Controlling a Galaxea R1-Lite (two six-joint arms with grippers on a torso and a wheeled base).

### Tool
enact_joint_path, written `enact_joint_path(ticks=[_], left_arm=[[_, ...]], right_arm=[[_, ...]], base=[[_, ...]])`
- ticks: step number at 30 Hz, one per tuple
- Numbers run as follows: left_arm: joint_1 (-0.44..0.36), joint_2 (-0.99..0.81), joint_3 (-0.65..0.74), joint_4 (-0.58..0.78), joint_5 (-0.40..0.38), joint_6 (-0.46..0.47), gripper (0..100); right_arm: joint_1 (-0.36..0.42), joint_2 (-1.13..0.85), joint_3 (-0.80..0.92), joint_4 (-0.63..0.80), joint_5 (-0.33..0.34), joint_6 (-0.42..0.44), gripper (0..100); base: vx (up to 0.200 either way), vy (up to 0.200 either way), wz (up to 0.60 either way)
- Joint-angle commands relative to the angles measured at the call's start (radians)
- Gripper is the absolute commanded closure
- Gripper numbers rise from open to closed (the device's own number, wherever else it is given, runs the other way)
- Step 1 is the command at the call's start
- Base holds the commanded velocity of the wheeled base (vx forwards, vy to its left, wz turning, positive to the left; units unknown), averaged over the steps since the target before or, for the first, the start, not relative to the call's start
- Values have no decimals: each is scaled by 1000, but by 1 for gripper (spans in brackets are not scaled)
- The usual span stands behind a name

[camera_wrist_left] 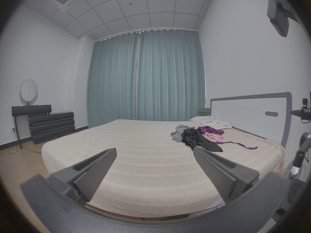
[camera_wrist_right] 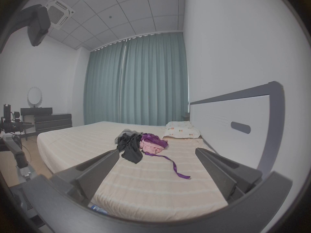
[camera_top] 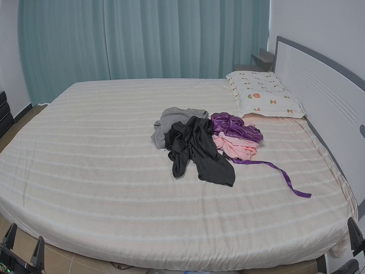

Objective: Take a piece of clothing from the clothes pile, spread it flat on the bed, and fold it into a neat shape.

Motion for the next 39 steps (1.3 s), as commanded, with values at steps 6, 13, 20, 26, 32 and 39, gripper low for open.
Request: enact_joint_path(ticks=[6,13,20,26,32,39], left_arm=[[0,-13,18,0,1,0,0],[0,-13,18,0,1,0,0],[0,-13,18,0,1,0,0],[0,-13,18,0,1,0,0],[0,-13,18,0,1,0,0],[0,-13,18,0,1,0,0]], right_arm=[[129,726,-49,-240,46,75,0],[191,1137,-110,-484,46,184,0],[235,1715,-340,-757,25,239,0],[287,1941,-518,-855,-59,361,0],[292,2093,-670,-849,-63,404,0],[304,2243,-865,-769,-56,468,0]], base=[[0,0,0],[0,0,0],[0,0,0],[0,0,0],[0,0,0],[0,0,0]])
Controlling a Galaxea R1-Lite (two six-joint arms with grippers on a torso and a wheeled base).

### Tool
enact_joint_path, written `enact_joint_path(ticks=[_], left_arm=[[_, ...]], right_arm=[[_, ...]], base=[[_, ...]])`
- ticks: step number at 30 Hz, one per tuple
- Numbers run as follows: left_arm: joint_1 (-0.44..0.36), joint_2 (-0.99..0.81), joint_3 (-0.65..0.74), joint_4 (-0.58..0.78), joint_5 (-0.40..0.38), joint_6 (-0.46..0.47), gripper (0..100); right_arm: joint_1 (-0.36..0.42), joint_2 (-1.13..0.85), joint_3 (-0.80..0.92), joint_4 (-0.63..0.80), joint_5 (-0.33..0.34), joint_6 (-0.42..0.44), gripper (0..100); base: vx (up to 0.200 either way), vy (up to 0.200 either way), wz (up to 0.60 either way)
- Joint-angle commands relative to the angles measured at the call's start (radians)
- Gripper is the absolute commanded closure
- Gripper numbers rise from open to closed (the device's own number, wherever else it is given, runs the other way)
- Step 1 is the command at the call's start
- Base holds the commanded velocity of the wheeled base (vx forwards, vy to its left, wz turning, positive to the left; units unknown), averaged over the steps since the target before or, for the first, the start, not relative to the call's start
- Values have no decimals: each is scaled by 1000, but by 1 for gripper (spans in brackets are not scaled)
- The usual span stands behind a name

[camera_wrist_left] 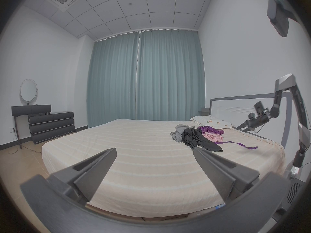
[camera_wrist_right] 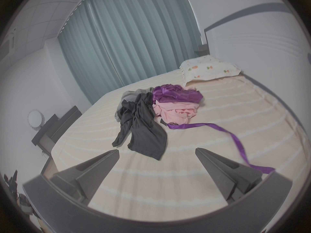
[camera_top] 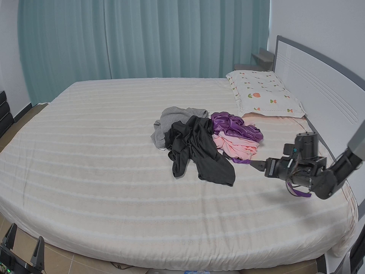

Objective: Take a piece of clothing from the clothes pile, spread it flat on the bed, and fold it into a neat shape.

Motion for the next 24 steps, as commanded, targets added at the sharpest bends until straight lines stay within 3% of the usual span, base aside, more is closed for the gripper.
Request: enact_joint_path(ticks=[1,9,24], left_arm=[[0,-13,18,0,1,0,0],[0,-13,18,0,1,0,0],[0,-13,18,0,1,0,0]], right_arm=[[52,428,-344,-1,-18,124,0],[75,567,-579,172,-12,227,0],[84,641,-740,296,25,239,0]], base=[[0,0,0],[0,0,0],[0,0,0]])
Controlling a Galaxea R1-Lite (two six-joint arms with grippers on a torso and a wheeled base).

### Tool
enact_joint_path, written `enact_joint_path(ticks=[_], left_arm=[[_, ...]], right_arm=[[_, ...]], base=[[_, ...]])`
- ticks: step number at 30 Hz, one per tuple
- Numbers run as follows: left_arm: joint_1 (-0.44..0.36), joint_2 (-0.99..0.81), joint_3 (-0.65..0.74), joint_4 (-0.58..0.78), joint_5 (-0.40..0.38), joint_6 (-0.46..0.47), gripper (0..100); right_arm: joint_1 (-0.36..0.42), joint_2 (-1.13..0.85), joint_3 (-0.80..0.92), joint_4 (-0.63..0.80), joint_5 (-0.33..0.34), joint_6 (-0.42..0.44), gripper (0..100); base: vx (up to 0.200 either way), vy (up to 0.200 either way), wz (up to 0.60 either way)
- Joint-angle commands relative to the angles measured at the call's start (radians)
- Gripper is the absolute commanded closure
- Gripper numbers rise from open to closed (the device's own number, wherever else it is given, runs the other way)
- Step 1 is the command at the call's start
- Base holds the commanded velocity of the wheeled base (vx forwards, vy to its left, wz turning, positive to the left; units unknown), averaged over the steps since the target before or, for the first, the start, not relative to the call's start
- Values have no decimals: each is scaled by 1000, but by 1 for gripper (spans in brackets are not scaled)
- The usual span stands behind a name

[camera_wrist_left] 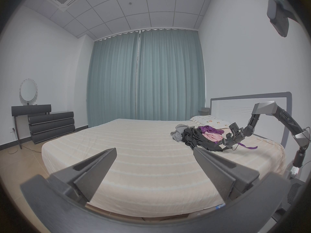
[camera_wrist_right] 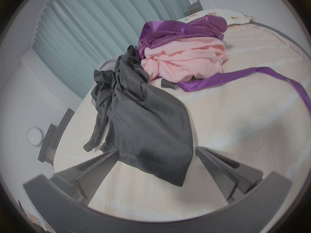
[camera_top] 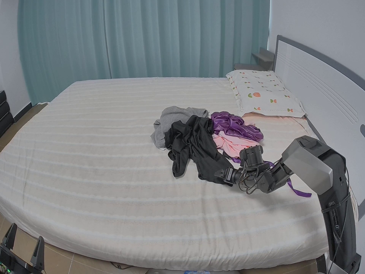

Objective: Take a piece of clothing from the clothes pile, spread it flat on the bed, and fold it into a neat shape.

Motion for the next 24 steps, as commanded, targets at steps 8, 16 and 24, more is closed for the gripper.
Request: enact_joint_path(ticks=[8,16,24], left_arm=[[0,-13,18,0,1,-1,0],[0,-13,18,0,1,-1,0],[0,-13,18,0,1,-1,0]], right_arm=[[7,62,-122,39,14,29,0],[7,70,-137,40,17,44,100],[7,36,-102,22,17,98,100]], base=[[0,0,0],[0,0,0],[0,0,0]])
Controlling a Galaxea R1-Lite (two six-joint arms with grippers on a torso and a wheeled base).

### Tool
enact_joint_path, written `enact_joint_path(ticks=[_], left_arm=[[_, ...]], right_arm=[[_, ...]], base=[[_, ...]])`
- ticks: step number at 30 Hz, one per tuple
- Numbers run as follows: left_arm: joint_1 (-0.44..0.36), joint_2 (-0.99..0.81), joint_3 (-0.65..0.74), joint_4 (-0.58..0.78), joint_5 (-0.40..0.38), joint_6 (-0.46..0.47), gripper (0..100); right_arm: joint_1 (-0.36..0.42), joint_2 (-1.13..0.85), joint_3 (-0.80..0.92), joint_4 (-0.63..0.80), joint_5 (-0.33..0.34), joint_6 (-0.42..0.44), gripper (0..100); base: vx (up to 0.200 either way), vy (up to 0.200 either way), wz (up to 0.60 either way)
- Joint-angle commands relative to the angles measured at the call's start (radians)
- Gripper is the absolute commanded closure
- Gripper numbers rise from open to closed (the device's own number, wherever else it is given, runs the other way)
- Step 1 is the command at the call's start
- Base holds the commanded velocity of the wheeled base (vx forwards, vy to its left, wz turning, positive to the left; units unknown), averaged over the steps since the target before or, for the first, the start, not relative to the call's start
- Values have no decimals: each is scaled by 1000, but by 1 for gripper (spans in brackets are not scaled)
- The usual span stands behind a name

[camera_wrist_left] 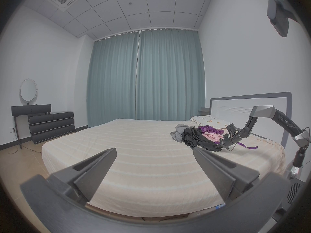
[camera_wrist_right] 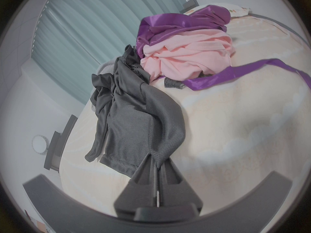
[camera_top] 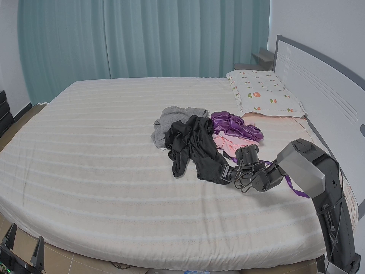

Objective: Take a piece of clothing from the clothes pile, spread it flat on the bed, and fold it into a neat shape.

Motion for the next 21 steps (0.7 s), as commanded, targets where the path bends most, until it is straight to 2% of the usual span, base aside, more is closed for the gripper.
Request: enact_joint_path(ticks=[1,4,9,11,12,15,16,18,21], left_arm=[[0,-13,18,0,0,0,0],[0,-13,18,0,0,0,0],[0,-13,18,0,2,0,0],[0,-13,18,0,0,0,0],[0,-13,18,0,0,0,0],[0,-13,18,0,0,0,0],[0,-13,18,0,0,0,0],[0,-13,18,0,0,0,0],[0,-13,18,0,0,0,0]], right_arm=[[1,-61,48,-8,-1,40,100],[2,-164,169,-39,4,67,100],[16,-334,446,-241,33,93,100],[17,-341,455,-249,33,93,100],[40,-459,625,-391,33,109,100],[67,-606,791,-511,34,122,100],[67,-606,791,-511,34,122,100],[103,-729,900,-554,33,132,100],[143,-851,953,-554,24,132,100]], base=[[0,0,0],[0,0,0],[0,0,0],[0,0,0],[0,0,0],[0,0,0],[0,0,0],[0,0,0],[0,0,0]])
